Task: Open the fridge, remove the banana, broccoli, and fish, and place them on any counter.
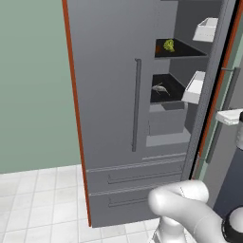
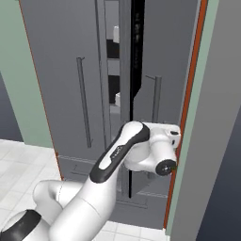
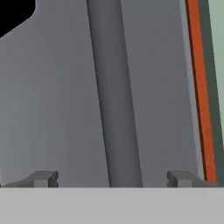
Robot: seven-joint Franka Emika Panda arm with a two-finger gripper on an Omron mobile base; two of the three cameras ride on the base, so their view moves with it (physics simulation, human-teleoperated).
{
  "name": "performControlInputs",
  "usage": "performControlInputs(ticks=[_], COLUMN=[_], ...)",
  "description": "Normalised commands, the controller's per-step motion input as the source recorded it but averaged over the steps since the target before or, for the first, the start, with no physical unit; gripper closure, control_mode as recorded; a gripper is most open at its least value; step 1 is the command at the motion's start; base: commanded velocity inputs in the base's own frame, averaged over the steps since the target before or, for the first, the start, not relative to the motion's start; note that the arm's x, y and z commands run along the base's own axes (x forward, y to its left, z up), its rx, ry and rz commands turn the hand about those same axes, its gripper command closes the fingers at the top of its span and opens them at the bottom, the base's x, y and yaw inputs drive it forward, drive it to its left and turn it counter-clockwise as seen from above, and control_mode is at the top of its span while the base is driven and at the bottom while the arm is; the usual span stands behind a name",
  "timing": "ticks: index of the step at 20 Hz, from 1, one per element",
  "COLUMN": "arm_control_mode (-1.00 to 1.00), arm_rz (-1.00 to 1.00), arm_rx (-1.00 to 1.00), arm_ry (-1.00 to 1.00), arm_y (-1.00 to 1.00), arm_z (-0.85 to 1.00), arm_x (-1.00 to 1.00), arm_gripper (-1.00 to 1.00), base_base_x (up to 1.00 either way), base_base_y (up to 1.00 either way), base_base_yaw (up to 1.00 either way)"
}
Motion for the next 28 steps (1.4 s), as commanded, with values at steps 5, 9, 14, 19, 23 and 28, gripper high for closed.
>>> performControlInputs(ticks=[5,9,14,19,23,28], arm_control_mode=[-1.00,-1.00,-1.00,-1.00,-1.00,-1.00], arm_rz=[-0.41,-0.09,0.00,0.00,0.00,0.00], arm_rx=[0.00,0.00,-0.10,-0.13,-0.13,-0.08], arm_ry=[-0.04,-0.18,-0.16,-0.01,0.05,0.27], arm_y=[-0.09,0.24,0.84,1.00,1.00,0.98], arm_z=[0.00,0.07,0.49,0.80,0.64,0.15], arm_x=[-0.50,-1.00,-1.00,-0.54,0.02,0.61], arm_gripper=[-1.00,-1.00,-1.00,-1.00,-1.00,-1.00], base_base_x=[0.00,0.00,0.00,0.00,0.00,0.00], base_base_y=[0.00,0.00,0.00,0.00,0.00,0.00], base_base_yaw=[0.00,0.00,0.00,0.00,0.00,0.00])
